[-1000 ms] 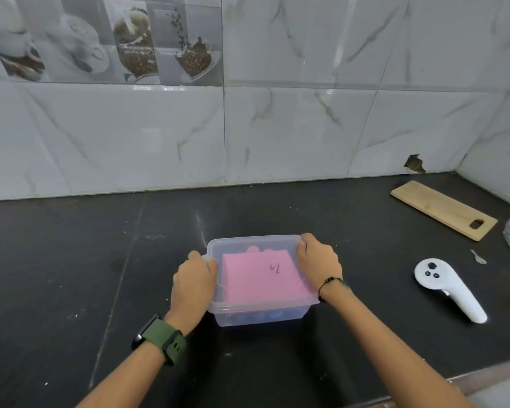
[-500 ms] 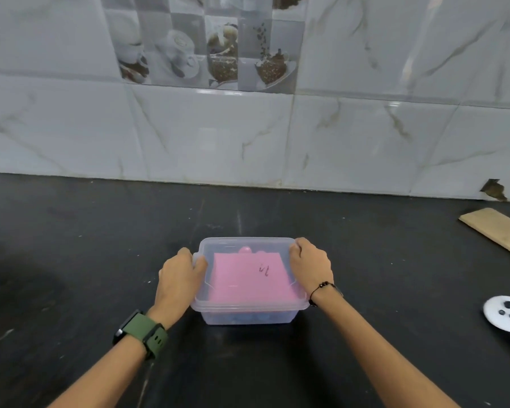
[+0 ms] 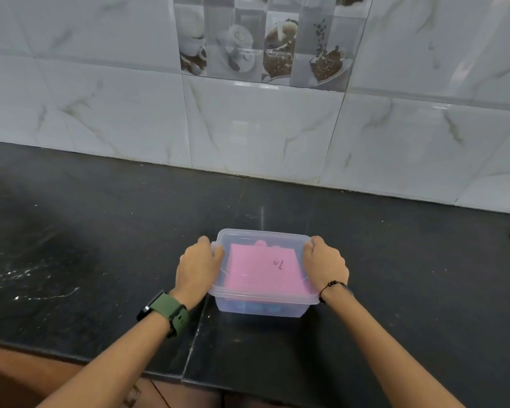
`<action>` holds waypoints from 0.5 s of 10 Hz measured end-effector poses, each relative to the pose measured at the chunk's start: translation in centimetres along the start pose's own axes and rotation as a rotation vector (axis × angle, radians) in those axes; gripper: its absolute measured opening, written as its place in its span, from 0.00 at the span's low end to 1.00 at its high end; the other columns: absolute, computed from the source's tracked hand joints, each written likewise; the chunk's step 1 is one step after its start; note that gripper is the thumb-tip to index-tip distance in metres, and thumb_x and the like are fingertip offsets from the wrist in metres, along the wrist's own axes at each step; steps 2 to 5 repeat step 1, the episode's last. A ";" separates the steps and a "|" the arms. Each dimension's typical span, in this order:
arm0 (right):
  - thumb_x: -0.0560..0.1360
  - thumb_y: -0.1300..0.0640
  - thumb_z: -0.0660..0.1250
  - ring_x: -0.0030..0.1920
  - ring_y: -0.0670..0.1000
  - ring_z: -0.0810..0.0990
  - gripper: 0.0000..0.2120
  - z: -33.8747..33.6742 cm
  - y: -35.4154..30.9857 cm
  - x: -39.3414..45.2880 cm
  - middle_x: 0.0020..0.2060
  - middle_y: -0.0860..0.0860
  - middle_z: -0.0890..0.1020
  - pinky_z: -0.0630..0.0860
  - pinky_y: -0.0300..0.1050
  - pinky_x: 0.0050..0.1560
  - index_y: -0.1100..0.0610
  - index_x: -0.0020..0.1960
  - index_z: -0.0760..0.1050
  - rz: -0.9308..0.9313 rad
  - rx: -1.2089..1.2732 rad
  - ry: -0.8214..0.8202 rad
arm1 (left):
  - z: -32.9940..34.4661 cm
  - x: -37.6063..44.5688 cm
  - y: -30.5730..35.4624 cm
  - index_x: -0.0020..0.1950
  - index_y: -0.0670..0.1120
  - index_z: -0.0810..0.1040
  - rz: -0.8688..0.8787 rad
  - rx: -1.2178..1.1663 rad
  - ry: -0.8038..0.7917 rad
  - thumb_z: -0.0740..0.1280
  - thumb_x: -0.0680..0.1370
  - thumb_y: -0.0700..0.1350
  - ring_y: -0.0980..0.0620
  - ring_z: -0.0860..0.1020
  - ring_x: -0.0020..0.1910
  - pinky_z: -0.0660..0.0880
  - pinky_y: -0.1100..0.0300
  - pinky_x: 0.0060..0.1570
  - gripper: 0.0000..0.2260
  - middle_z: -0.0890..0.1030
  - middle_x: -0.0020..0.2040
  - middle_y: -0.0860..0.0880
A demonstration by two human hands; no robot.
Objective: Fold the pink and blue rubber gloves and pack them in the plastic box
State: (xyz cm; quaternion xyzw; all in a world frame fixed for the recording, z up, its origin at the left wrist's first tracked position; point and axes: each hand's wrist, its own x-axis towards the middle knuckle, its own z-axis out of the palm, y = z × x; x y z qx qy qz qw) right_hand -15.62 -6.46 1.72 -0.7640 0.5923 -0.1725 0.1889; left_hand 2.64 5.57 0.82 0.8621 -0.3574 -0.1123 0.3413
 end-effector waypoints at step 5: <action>0.79 0.56 0.51 0.59 0.58 0.72 0.18 0.3 -0.7 -0.4 0.60 0.57 0.73 0.72 0.50 0.51 0.59 0.67 0.64 -0.042 -0.071 0.132 | 0.1 -0.4 0.5 0.56 0.40 0.72 -0.030 0.012 0.097 0.54 0.80 0.44 0.43 0.76 0.49 0.74 0.50 0.49 0.12 0.77 0.51 0.43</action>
